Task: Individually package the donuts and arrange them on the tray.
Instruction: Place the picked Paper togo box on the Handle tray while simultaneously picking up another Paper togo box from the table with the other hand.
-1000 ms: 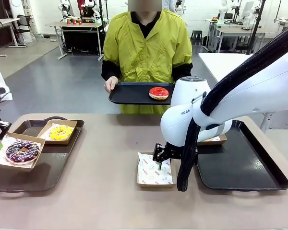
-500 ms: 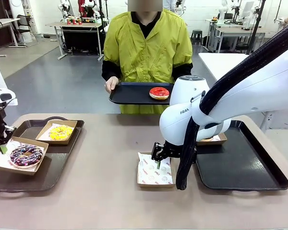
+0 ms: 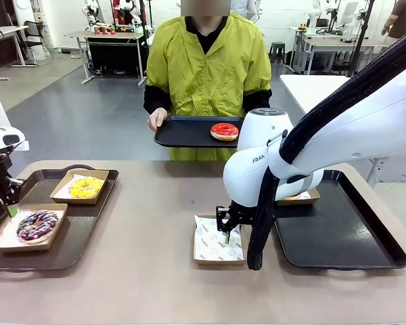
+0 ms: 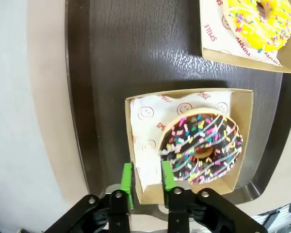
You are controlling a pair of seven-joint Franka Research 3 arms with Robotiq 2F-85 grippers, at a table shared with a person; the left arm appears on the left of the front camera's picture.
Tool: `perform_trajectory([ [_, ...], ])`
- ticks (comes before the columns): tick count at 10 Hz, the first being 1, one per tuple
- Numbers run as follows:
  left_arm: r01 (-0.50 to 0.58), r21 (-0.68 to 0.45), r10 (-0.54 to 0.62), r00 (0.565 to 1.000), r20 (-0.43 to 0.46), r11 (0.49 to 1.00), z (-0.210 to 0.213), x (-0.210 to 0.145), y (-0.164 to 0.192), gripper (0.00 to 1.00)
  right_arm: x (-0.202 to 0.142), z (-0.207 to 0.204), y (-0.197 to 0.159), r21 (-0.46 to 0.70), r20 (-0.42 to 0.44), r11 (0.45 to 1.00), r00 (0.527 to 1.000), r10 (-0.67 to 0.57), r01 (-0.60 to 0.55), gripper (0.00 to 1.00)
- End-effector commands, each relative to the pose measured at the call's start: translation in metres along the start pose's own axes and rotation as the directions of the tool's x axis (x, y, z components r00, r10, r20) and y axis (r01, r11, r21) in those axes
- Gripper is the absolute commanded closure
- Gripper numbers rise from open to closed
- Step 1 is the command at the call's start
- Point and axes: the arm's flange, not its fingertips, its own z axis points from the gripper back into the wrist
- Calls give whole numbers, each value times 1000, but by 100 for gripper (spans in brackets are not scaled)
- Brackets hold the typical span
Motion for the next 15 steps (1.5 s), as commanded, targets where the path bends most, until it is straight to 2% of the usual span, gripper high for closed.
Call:
perform_trajectory([
  [1,22,-8,-22,1000,12,1000,0,3,1,0,5,-1,4,-8,-9,1000,1000,4,-4,100],
  [2,22,-12,-21,1000,15,1000,1,3,2,0,5,0,6,-10,-18,1000,1000,-7,7,87],
  [3,26,-19,-26,1000,17,999,2,2,1,0,4,0,7,-9,-15,1000,1000,-13,13,97],
  [5,33,-28,-32,999,22,999,4,-1,1,0,4,0,7,-6,-14,1000,999,-29,28,100],
  [6,33,-37,-32,999,21,999,6,-2,3,20,4,-1,7,-5,-16,1000,999,-31,31,100],
  [8,35,-44,-34,999,23,998,7,-4,3,1,3,-1,7,-11,-19,999,999,-35,34,100],
  [10,33,-48,-32,999,23,998,8,-5,3,0,4,0,7,-9,-23,999,998,-54,54,100],
  [11,33,-85,-30,999,30,996,13,-7,4,0,3,6,7,-13,-40,998,997,-65,65,100],
  [13,66,-305,-39,995,95,950,48,-18,17,0,3,45,11,-16,-26,999,999,-42,42,100],
  [15,91,-561,2,987,162,823,83,-28,57,0,5,111,12,7,51,999,998,-32,31,100],
])
